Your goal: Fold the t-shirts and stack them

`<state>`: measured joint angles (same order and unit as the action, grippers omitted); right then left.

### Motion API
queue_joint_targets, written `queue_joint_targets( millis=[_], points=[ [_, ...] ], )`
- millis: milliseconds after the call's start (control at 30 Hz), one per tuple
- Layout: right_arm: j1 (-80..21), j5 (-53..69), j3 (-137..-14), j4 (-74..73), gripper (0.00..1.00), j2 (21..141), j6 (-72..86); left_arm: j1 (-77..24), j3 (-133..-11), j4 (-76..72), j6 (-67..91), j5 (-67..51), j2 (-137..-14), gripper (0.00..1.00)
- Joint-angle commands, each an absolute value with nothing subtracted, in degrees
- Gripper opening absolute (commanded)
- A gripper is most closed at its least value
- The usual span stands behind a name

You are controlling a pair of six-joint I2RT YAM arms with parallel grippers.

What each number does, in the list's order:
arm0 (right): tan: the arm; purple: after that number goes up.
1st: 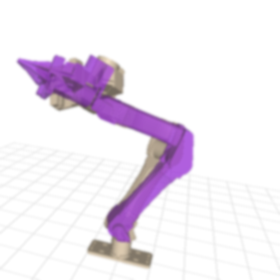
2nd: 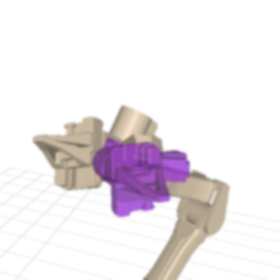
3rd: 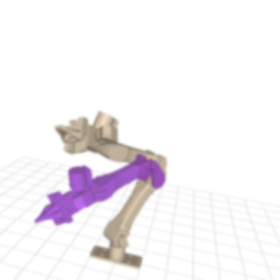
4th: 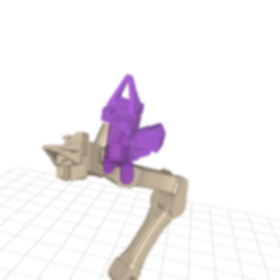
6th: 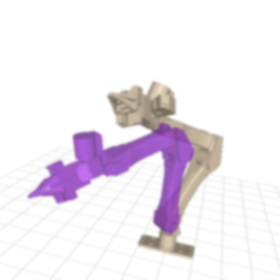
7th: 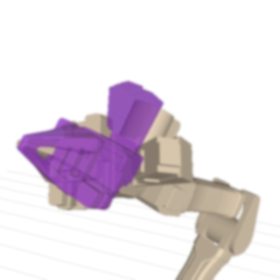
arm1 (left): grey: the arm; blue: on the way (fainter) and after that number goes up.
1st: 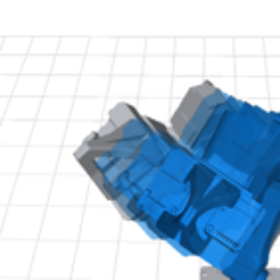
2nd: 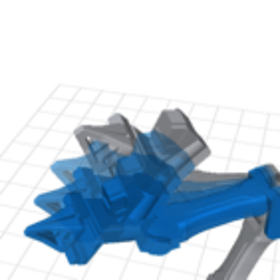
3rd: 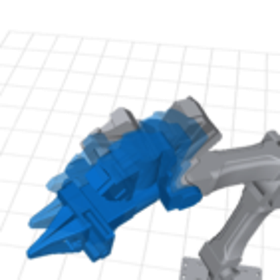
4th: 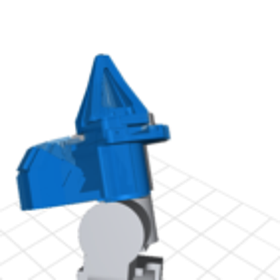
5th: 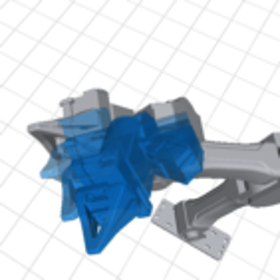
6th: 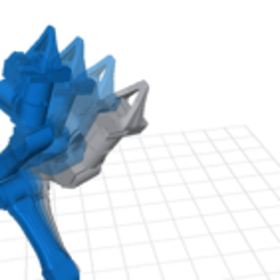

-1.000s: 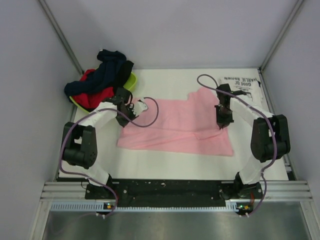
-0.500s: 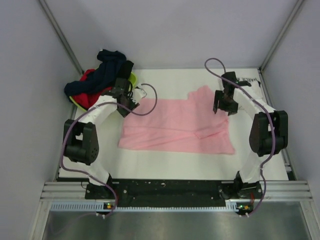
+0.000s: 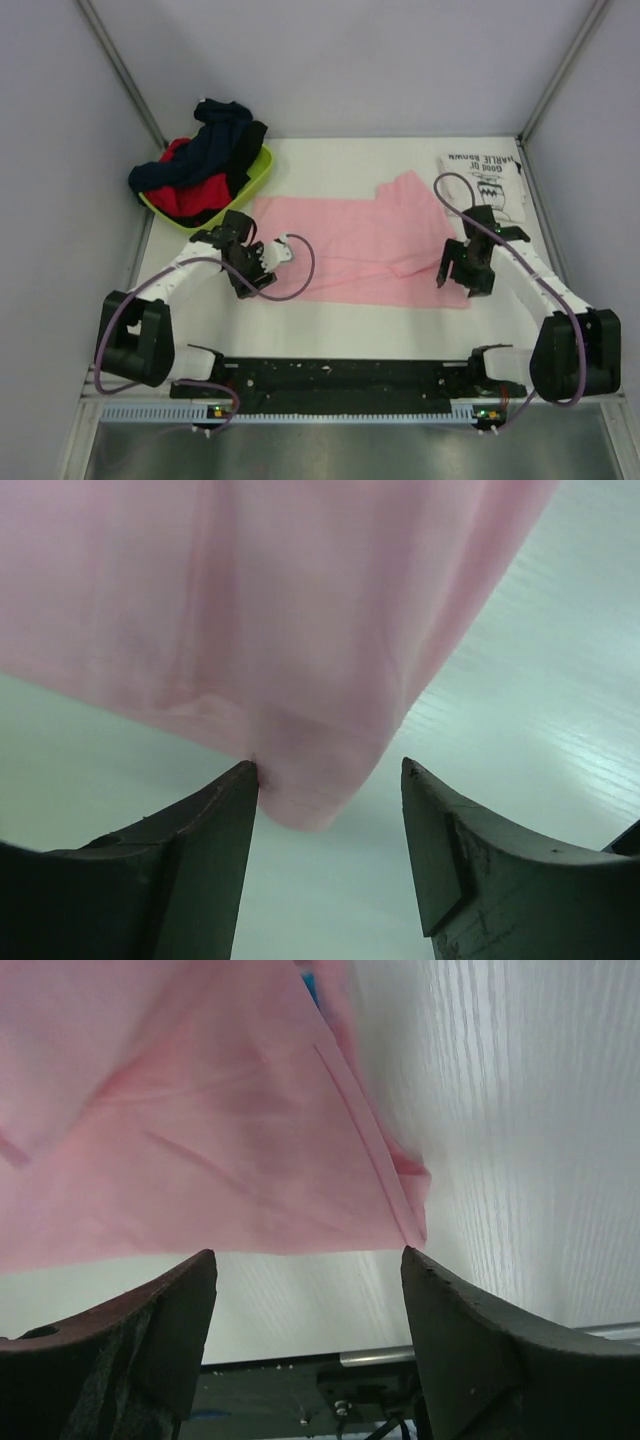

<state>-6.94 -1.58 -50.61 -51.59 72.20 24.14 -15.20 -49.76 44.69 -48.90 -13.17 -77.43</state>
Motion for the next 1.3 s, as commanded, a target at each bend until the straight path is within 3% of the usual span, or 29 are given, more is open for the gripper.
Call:
queue_joint_targets(
  millis=[0, 133, 233, 333, 400, 500, 533, 567, 867, 1133, 1167, 1200, 1233, 1267],
  points=[
    [-6.9, -2.7, -43.8, -48.5, 0.76, 69.3, 30.1, -16.2, -44.5, 36.8, -54.2, -12.0, -77.7, 0.65],
    [-6.2, -6.2, -39.1, -42.2, 0.78, 72.1, 32.0, -16.4, -40.2, 30.7, -56.5, -9.3, -78.7, 0.67],
    [-5.6, -5.4, -37.7, -38.9, 0.68, 76.3, 31.9, -16.8, -37.1, 26.4, -56.3, -7.0, -78.8, 0.64],
    [-4.6, -3.5, -36.6, -35.7, 0.51, 78.9, 32.1, -16.8, -35.8, 24.7, -54.8, -6.0, -78.1, 0.42],
    [-4.4, -1.9, -36.4, -34.7, 0.46, 79.2, 32.2, -16.8, -35.3, 25.2, -54.8, -6.7, -76.6, 0.34],
    [-4.2, -1.0, -35.9, -34.5, 0.17, 77.3, 32.3, -16.8, -33.3, 24.6, -55.5, -7.9, -73.6, 0.01],
    [-4.2, -0.6, -35.7, -34.7, 0.06, 76.2, 32.4, -16.9, -32.5, 24.4, -55.5, -7.8, -72.8, 0.0],
    [-4.0, -0.2, -35.6, -35.3, 0.0, 74.8, 32.6, -16.8, -32.4, 25.1, -55.7, -7.7, -72.0, 0.0],
    [-4.3, 15.3, -41.0, -54.5, 0.0, 63.6, 35.6, -16.9, -38.1, 56.7, -59.1, -8.7, -62.4, 0.0],
    [-5.8, 19.1, -37.8, -67.6, 0.0, 55.8, 38.1, -17.1, -40.0, 67.5, -60.4, -4.0, -59.5, 0.0],
    [-6.1, 19.0, -37.8, -69.2, 0.0, 55.8, 37.4, -17.2, -40.4, 69.1, -60.8, -4.0, -59.5, 0.04],
    [-6.3, 18.7, -38.2, -71.1, 0.0, 56.0, 36.3, -17.4, -40.8, 70.3, -61.3, -4.0, -59.6, 0.17],
    [-6.3, 17.9, -38.8, -72.8, 0.01, 56.2, 35.3, -17.5, -41.1, 71.4, -61.5, -3.8, -59.8, 0.39],
    [-6.3, 16.8, -39.6, -74.2, 0.17, 56.2, 34.1, -17.6, -41.4, 71.7, -61.7, -2.9, -60.0, 0.59]
  ],
)
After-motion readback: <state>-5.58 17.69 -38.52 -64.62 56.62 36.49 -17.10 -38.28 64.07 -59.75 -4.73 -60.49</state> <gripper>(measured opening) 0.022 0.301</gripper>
